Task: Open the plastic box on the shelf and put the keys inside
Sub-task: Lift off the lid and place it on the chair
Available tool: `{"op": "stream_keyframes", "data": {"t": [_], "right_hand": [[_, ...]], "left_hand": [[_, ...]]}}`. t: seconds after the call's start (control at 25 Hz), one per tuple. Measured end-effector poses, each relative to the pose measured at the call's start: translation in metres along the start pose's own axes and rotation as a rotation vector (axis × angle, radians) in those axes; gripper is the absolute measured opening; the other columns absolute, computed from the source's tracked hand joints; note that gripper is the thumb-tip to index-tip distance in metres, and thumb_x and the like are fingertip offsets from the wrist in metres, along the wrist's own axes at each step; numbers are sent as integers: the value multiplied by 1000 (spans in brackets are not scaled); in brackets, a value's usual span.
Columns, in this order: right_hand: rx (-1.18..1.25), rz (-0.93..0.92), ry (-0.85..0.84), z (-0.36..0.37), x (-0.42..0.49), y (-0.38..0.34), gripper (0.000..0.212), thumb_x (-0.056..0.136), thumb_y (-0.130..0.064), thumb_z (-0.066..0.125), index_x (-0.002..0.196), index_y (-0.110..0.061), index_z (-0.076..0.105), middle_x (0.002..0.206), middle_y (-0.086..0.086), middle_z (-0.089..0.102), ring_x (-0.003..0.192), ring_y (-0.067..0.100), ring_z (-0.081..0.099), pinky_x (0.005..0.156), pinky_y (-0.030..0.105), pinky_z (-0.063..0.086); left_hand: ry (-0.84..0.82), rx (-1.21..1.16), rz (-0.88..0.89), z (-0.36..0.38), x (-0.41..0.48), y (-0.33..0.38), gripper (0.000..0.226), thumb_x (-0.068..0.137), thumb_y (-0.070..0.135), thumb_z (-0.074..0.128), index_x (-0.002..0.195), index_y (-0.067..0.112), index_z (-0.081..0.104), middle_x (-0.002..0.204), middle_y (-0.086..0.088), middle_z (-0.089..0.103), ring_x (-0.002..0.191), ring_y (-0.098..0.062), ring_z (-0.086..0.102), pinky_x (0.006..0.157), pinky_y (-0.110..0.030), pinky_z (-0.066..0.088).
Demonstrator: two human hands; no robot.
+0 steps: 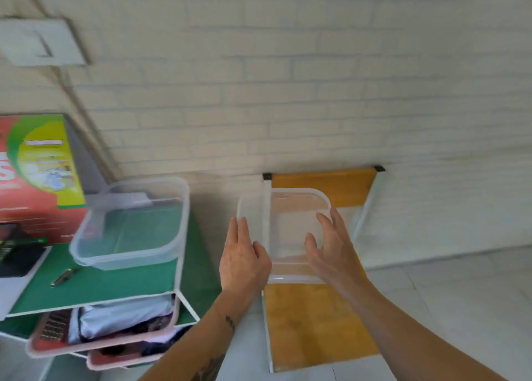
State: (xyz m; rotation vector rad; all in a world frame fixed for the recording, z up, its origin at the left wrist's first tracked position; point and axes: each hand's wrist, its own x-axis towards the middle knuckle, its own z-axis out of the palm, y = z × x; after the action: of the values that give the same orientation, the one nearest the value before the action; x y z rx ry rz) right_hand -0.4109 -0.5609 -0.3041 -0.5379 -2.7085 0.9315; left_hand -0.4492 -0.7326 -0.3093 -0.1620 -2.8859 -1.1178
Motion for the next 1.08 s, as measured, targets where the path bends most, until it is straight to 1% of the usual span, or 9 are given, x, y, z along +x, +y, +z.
{"op": "stream_keyframes", "data": {"t": [0.08, 0.24, 0.4, 0.48, 0.6, 0.72, 0.84, 0.96, 1.08], "right_hand": [[-11, 58, -49, -6, -7, 39, 60, 97, -34, 48, 150, -12, 33, 165, 9, 9, 150, 22, 12, 117, 37, 22], [-55, 168, -133, 9, -22, 108, 59, 94, -39, 45, 145, -12, 37, 162, 13, 15, 145, 30, 24, 112, 42, 35], [-123, 300, -234, 54, -35, 173, 58, 96, -36, 47, 148, -14, 34, 163, 14, 11, 146, 29, 21, 111, 40, 32], [-136, 304, -234, 87, -34, 206, 57, 96, -35, 49, 147, -13, 36, 163, 15, 12, 146, 31, 21, 108, 42, 36], [-160, 290, -263, 138, -28, 250, 56, 96, -35, 50, 146, -14, 36, 162, 16, 11, 146, 32, 21, 104, 44, 41], [-190, 282, -277, 180, -24, 286, 53, 95, -34, 51, 143, -16, 38, 159, 15, 15, 142, 33, 27, 101, 42, 44], [-211, 272, -301, 202, -26, 307, 47, 93, -30, 53, 136, -16, 41, 157, 17, 16, 135, 36, 34, 95, 43, 49], [-230, 283, -324, 209, -29, 314, 44, 92, -27, 54, 133, -16, 43, 158, 17, 13, 136, 38, 32, 95, 43, 49], [-232, 293, -353, 201, -26, 309, 42, 93, -25, 53, 133, -15, 43, 159, 15, 13, 138, 36, 31, 96, 43, 48]], "left_hand": [[-99, 67, 11, 34, -11, 9, 59, 95, 24, 38, 151, 15, 20, 162, -6, 18, 139, -29, 38, 107, -43, 42], [-356, 187, -26, 89, -22, 9, 60, 94, 24, 39, 149, 11, 20, 161, -8, 16, 132, -33, 43, 103, -43, 44], [-580, 257, -37, 150, -26, -21, 59, 91, 22, 43, 145, 15, 20, 156, -4, 17, 121, -32, 48, 94, -42, 49], [-632, 272, -46, 192, -22, -50, 60, 92, 24, 43, 147, 19, 17, 158, -3, 16, 125, -32, 46, 97, -43, 50], [-686, 311, -88, 249, -13, -92, 65, 94, 25, 42, 151, 22, 12, 162, -3, 6, 134, -34, 40, 104, -46, 46], [-694, 320, -111, 291, -9, -124, 65, 95, 23, 42, 153, 20, 11, 164, -4, 1, 138, -35, 35, 106, -46, 41], [-677, 295, -118, 314, -13, -142, 64, 94, 20, 42, 152, 16, 15, 164, -5, 3, 137, -35, 37, 105, -45, 41], [-720, 292, -133, 323, -18, -151, 64, 94, 20, 42, 152, 19, 14, 164, -3, 1, 137, -34, 37, 106, -44, 42], [-790, 302, -125, 316, -18, -149, 69, 94, 19, 44, 153, 22, 10, 164, 0, -2, 143, -32, 29, 110, -43, 39]]}}
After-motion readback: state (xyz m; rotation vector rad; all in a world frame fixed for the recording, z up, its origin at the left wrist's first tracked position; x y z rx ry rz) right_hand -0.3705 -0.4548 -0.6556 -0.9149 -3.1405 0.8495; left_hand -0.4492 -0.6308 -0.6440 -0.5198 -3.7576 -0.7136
